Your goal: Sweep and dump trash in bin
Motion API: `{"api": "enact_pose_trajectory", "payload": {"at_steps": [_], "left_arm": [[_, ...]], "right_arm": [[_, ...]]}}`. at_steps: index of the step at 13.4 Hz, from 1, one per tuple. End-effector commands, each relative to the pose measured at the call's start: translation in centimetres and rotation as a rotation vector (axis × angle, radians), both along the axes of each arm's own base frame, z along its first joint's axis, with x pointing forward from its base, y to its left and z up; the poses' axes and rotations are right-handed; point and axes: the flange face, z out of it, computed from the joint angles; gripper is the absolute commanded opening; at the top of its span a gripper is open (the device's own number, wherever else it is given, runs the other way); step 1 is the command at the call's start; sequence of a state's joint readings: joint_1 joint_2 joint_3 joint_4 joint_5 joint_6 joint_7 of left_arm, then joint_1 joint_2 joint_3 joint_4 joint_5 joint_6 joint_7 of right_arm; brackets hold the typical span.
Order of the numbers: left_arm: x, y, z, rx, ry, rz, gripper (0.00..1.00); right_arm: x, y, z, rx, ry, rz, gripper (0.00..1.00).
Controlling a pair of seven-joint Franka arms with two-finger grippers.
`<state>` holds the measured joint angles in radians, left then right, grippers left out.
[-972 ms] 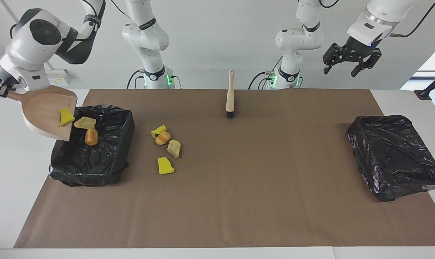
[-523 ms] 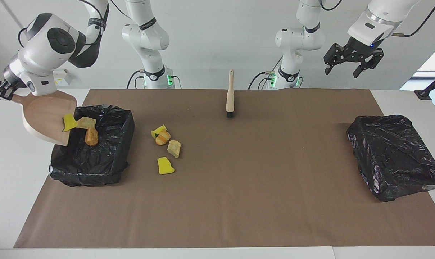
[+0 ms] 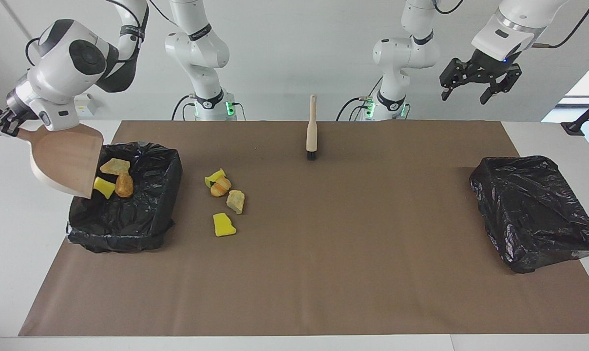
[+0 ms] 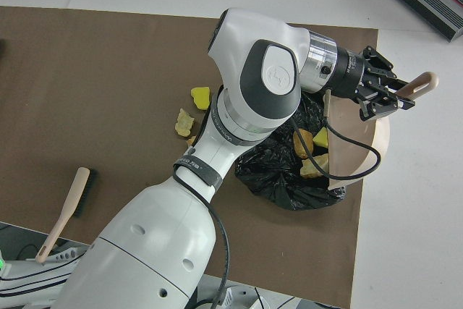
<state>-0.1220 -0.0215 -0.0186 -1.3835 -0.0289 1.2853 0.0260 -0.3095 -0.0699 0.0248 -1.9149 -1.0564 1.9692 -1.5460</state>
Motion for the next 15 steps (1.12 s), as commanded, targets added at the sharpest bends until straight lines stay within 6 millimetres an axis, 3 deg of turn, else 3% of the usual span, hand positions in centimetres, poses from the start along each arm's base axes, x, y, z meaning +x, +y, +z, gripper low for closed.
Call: {"api": "enact_pose_trajectory", "payload": {"at_steps": [1,3,7,12,15], "left_arm": [[-0.4,0.2,0.2,0.016,0.004,0.007,1.00],[-0.4,0.4,0.2,0.017,0.005,0.007,1.00],[-0.3,0.6,0.2,0.017,0.005,0.010,1.00],[-0.3,0.6,0.2,0.017,0.005,0.010,1.00],[-0.3,0.6,0.2,0.018,0.005,0.011,1.00]], "right_arm": [[-0.6,0.2,2.6,0.114,-0.069,-0.111,0.00],[-0.8,1.4,3.4,0.223,-0.142,-0.212,0.00],[0.1,8.2,2.2,0.337,-0.296,-0.401,0.00],[0.3,20.3,1.0,0.459,-0.517,-0.691,0.00],[0.6,28.8,-1.4,0.481,-0.614,-0.874,0.00]]}}
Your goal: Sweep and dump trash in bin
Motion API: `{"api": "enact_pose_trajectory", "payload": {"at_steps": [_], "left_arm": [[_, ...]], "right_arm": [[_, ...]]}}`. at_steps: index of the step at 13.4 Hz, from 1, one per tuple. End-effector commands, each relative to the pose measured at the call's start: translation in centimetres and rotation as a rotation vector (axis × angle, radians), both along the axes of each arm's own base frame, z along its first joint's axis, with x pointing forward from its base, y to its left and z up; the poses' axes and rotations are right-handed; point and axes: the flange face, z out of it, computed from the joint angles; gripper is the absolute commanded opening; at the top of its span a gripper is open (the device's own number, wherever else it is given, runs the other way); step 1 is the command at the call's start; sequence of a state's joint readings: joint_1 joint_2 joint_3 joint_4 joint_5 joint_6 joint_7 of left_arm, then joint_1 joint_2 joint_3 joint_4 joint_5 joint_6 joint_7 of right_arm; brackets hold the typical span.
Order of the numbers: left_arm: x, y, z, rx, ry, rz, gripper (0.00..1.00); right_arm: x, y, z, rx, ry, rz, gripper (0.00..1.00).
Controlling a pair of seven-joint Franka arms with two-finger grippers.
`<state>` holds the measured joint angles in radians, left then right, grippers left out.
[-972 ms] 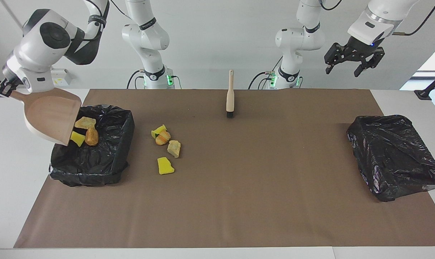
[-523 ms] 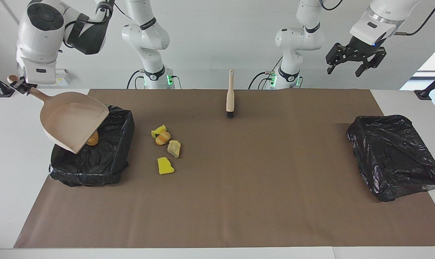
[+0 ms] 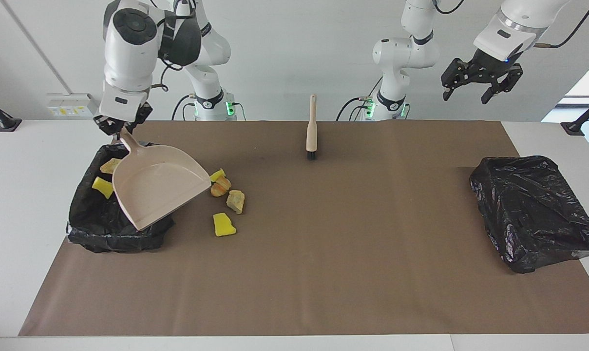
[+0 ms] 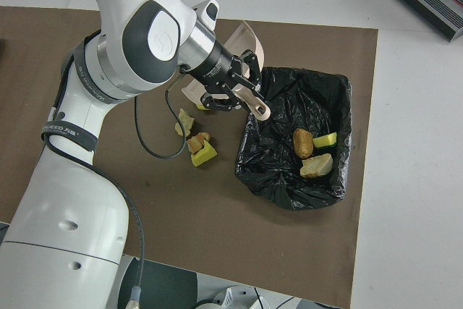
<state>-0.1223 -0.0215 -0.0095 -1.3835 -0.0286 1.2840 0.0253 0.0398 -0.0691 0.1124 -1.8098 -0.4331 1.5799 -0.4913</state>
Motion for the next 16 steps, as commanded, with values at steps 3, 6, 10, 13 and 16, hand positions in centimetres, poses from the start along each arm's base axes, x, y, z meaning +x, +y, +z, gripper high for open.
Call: {"api": "enact_pose_trajectory", "payload": {"at_steps": [3,6,10,13,16], "left_arm": [[-0.4,0.1,0.2,0.017,0.004,0.001,1.00],[-0.4,0.1,0.2,0.017,0.004,0.001,1.00],[-0.4,0.1,0.2,0.018,0.004,0.001,1.00],[-0.4,0.1,0.2,0.017,0.004,0.001,1.00],[-0.4,0.1,0.2,0.017,0.004,0.001,1.00]], "right_arm": [[2.2,11.7,-2.5,0.099,-0.075,-0.354,0.00],[3.1,19.5,-5.3,0.193,-0.085,-0.613,0.00],[3.0,29.9,-9.0,0.296,-0.068,-0.805,0.00],[3.1,36.3,-12.8,0.372,-0.078,-0.858,0.00],[2.4,40.6,-17.8,0.394,-0.100,-0.885,0.00]]}}
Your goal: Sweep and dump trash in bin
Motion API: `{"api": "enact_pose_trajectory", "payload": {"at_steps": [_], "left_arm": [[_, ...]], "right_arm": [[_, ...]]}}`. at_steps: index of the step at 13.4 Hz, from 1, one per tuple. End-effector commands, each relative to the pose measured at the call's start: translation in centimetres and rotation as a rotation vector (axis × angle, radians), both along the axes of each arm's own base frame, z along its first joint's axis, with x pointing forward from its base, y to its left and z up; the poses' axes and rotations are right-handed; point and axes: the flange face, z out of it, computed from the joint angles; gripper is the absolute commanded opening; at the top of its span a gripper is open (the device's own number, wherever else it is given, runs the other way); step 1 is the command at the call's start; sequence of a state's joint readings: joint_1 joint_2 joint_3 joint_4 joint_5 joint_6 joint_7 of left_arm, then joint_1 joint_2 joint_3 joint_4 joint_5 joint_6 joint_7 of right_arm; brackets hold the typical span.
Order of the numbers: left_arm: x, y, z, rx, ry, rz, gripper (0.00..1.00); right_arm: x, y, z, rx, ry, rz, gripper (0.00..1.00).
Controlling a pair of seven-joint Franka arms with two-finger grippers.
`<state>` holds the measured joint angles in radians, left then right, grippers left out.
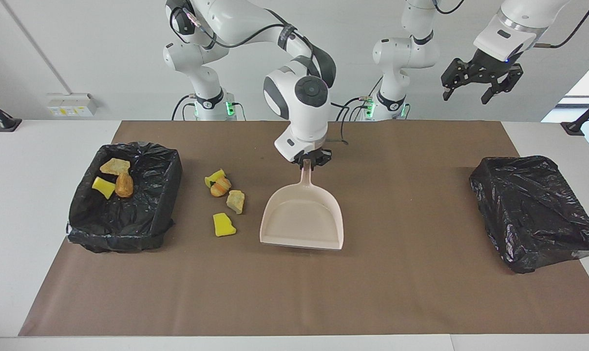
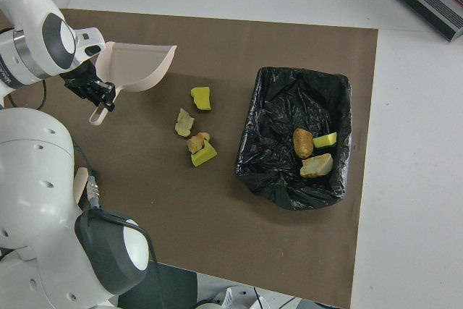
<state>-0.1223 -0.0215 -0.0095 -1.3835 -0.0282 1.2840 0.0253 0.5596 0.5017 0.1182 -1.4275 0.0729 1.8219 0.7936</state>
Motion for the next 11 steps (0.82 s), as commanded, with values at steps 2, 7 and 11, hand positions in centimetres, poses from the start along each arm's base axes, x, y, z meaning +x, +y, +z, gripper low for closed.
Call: {"api": "enact_pose_trajectory", "payload": {"at_steps": [2,7,11], "left_arm": [[-0.4,0.1,0.2,0.016,0.004,0.001,1.00],[-0.4,0.1,0.2,0.018,0.004,0.001,1.00],[-0.4,0.1,0.2,0.016,0.004,0.001,1.00]], "right_arm": [[1.0,1.8,-2.6,0.028,-0.008,-0.036,0.00],[1.2,1.9,-5.2,0.020,-0.006,0.049,0.00],[1.7,1.3,-5.3,0.026,-0.003,0.071,0.00]]}}
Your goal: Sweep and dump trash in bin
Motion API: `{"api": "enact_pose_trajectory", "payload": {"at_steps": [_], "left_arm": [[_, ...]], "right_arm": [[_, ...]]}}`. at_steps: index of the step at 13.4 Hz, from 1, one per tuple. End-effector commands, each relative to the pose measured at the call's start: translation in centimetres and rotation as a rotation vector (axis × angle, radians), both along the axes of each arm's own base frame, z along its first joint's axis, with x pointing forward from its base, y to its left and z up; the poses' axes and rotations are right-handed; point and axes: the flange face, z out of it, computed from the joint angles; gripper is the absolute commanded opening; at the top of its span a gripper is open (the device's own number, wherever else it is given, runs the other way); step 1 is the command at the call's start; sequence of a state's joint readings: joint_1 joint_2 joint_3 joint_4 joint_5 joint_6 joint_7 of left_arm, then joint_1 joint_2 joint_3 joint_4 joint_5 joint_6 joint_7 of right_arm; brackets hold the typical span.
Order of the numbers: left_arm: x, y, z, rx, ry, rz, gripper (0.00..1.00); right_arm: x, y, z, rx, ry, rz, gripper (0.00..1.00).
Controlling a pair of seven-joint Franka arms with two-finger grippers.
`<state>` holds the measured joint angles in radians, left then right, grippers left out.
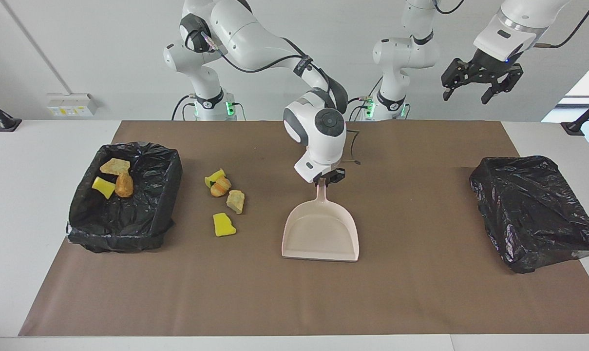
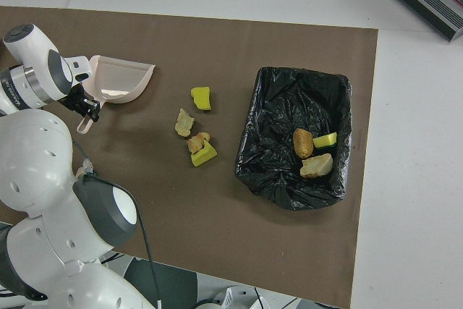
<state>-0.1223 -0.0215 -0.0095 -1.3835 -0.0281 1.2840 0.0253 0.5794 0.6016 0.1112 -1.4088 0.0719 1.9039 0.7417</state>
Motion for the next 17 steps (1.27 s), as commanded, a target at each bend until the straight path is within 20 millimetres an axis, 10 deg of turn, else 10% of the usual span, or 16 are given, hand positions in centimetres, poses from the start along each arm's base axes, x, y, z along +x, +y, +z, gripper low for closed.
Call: {"api": "enact_pose_trajectory", "payload": {"at_steps": [1,2,3,4,10,13,17], "left_arm": [[-0.4,0.1,0.2,0.016,0.004,0.001,1.00],[-0.4,0.1,0.2,0.018,0.004,0.001,1.00],[-0.4,0.1,0.2,0.018,0.004,0.001,1.00],[-0.4,0.1,0.2,0.018,0.004,0.001,1.00],[-0.4,0.1,0.2,0.018,0.004,0.001,1.00],[-0.4,0.1,0.2,0.016,0.003,0.007,1.00],[-0.6,-0.4,0.2,0.015,0.011,-0.002,1.00]], "right_arm": [[0.9,-0.4,0.1,0.017,0.002,0.013,0.00],[0.8,-0.5,0.2,0.010,0.004,0.016,0.03],[0.8,-0.5,0.3,0.005,0.007,0.030,0.68],[0.4,-0.2,1.1,0.007,0.005,0.052,1.00],[-0.4,-4.7,9.9,0.004,0.005,0.019,1.00],[-4.6,-6.8,14.7,-0.021,0.033,0.033,1.00],[-12.2,-6.9,14.6,-0.032,0.154,0.030,1.00]]}}
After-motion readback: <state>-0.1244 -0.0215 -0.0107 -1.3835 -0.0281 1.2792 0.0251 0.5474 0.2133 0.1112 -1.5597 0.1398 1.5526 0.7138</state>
